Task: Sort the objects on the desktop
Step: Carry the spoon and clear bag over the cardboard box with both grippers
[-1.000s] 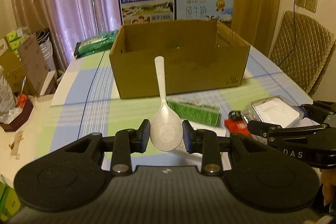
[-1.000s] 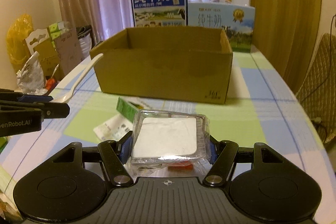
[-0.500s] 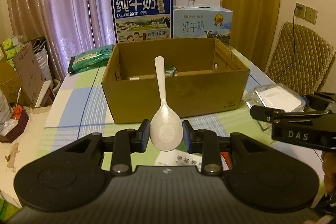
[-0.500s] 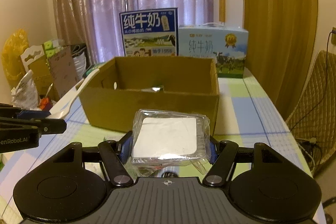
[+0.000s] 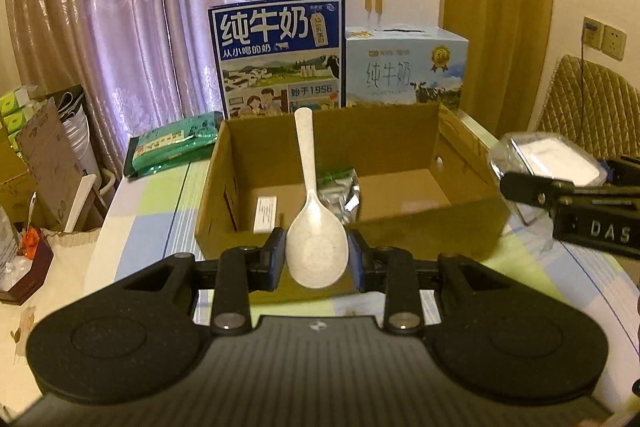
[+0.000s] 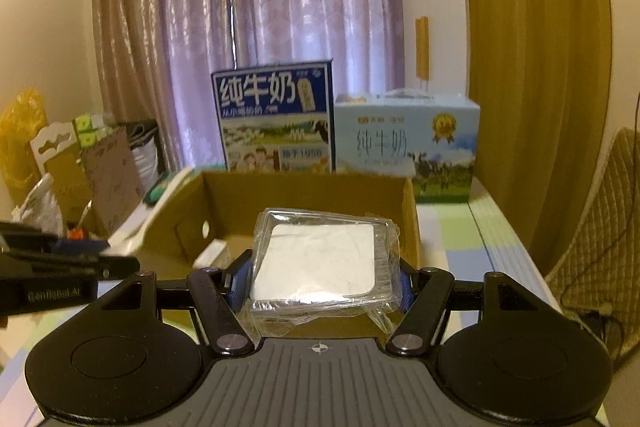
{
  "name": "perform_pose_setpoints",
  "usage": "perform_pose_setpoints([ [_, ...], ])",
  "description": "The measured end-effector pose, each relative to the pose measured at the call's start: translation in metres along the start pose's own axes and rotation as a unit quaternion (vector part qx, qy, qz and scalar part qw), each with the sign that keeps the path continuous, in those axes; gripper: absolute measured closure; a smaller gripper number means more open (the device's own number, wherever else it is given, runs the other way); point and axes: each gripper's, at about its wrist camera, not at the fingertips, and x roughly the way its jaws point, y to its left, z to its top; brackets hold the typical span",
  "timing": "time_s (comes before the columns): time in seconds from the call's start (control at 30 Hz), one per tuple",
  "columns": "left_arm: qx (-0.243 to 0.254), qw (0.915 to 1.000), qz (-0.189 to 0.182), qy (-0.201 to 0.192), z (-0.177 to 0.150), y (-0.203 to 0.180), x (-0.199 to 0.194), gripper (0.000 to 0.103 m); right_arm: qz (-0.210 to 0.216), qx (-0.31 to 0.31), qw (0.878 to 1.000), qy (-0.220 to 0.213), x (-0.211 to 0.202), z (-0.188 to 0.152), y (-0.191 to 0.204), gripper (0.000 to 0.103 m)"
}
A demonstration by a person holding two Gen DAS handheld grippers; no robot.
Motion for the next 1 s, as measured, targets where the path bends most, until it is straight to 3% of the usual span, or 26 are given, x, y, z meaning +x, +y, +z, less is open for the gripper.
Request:
perform_pose_setpoints([
  [0.23, -0.002, 0.9998, -0.021, -0.006, 0.026, 0.001, 0.04, 0.076, -0.002, 0.01, 1.0, -0.011, 0.05, 0.028, -0.003, 0.039],
  [0.47, -0.004, 0.9997, -0.021, 0.005, 0.033, -0.001, 0.077, 0.076, 0.002, 0.018, 1.0, 0.002, 0.089, 0.033, 0.001, 0.039],
  [1.0, -0.042, 0.9986, -0.027, 0.018, 0.034, 0.019, 0.11, 0.074, -0.004, 0.033, 0.999, 0.027, 0.121, 0.027, -0.011, 0.039],
])
